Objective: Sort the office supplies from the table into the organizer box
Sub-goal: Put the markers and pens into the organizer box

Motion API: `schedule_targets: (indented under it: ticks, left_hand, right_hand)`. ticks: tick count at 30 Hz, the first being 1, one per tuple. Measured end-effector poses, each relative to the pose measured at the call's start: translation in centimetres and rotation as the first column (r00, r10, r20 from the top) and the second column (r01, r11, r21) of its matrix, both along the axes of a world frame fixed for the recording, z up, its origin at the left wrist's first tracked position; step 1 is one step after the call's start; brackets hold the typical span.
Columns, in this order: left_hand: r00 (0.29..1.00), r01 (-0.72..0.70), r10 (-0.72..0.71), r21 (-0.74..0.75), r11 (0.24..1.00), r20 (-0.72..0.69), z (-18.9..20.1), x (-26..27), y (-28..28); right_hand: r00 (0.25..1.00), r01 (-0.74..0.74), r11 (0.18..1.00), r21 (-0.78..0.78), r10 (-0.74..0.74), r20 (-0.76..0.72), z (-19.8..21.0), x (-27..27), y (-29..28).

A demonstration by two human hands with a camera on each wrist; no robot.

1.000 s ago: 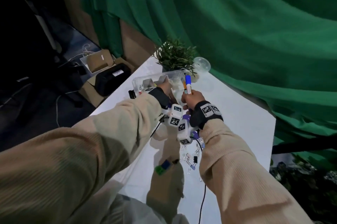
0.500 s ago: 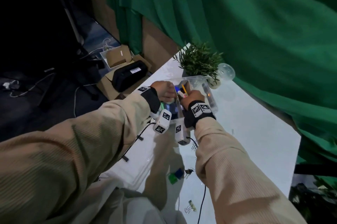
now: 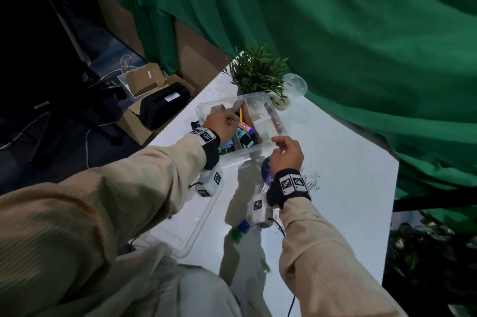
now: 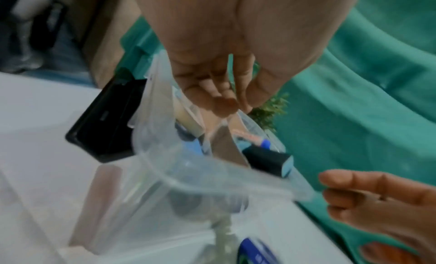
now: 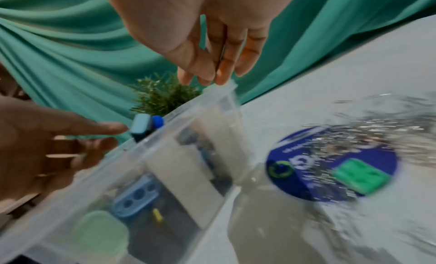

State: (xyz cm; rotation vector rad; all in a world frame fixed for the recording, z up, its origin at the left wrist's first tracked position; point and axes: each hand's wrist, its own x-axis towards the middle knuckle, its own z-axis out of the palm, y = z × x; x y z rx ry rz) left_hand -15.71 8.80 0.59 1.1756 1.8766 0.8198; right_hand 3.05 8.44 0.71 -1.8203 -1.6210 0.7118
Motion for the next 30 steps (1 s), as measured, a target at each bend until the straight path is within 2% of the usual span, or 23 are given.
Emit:
schedule_targets:
  ticks: [1,3,6,8,10,14,16,19,23,25,28,30]
  left_hand:
    - [0.987,0.089,-0.082,0.047,0.995,-0.136,-0.3,0.4,-0.1]
    - [0.907,0.274,-0.232,0.075,0.959,-0.35,-0.5,1.2,-0.4]
    - [0.802,0.393,-0.339,0.007,0.92,-0.492,-0.3,2.2,-0.2]
    - [0.76,0.45,-0.398,-0.026,0.893,-0.514,0.2,2.4,0.2]
    - [0.768,0.467,-0.423,-0.032,0.884,-0.481,0.6,2.2,0.4]
    - [0.775,0.511,-0.442,0.036,0.859,-0.452,0.7,1.8,-0.2]
    - [0.716,0.561,-0.464,0.036,0.827,-0.522,0.3,1.6,-0.9]
    - [0.663,0.496,-0.384,-0.006,0.868,-0.642,-0.7,1.3,-1.1]
    - [0.733,0.393,-0.294,0.03,0.919,-0.613,-0.8,1.4,-1.0]
    - [0.733,0.403,-0.309,0.021,0.915,-0.606,-1.0,1.2,-0.9]
    - [0.625,0.485,-0.405,-0.074,0.871,-0.667,-1.3,1.4,-1.4]
    - [0.556,0.505,-0.441,-0.135,0.853,-0.705,-1.1,1.8,-1.8]
  right_hand:
    - [1.0,0.021,1.0,-0.017,-0.021,0.009,-0.4,1.2,-0.8]
    - [0.998,0.054,0.997,-0.056,-0.052,0.047,-1.4,3.3,-2.1]
    - [0.994,0.091,0.987,-0.133,-0.083,0.065,-2.5,5.9,-4.1]
    - [0.994,0.111,0.977,-0.181,-0.11,0.017,-2.9,6.8,-5.4]
    - [0.993,0.115,0.972,-0.207,-0.118,-0.005,-3.2,7.2,-6.1]
    - [0.999,0.022,0.973,-0.229,-0.029,-0.024,-2.5,5.3,-5.7]
    - [0.999,-0.037,0.967,-0.253,0.026,-0.046,-1.6,3.4,-4.8]
    - [0.992,-0.115,0.945,-0.306,0.094,-0.082,-0.1,0.8,-3.5]
    - [0.975,-0.223,0.909,-0.352,0.215,-0.061,0.5,-0.9,-2.6]
    - [0.969,-0.242,0.899,-0.364,0.244,-0.042,0.2,-0.5,-2.7]
    - [0.984,-0.166,0.931,-0.326,0.138,-0.108,-0.6,1.6,-3.5]
    - [0.995,-0.088,0.947,-0.31,0.073,-0.062,-1.5,3.8,-4.8]
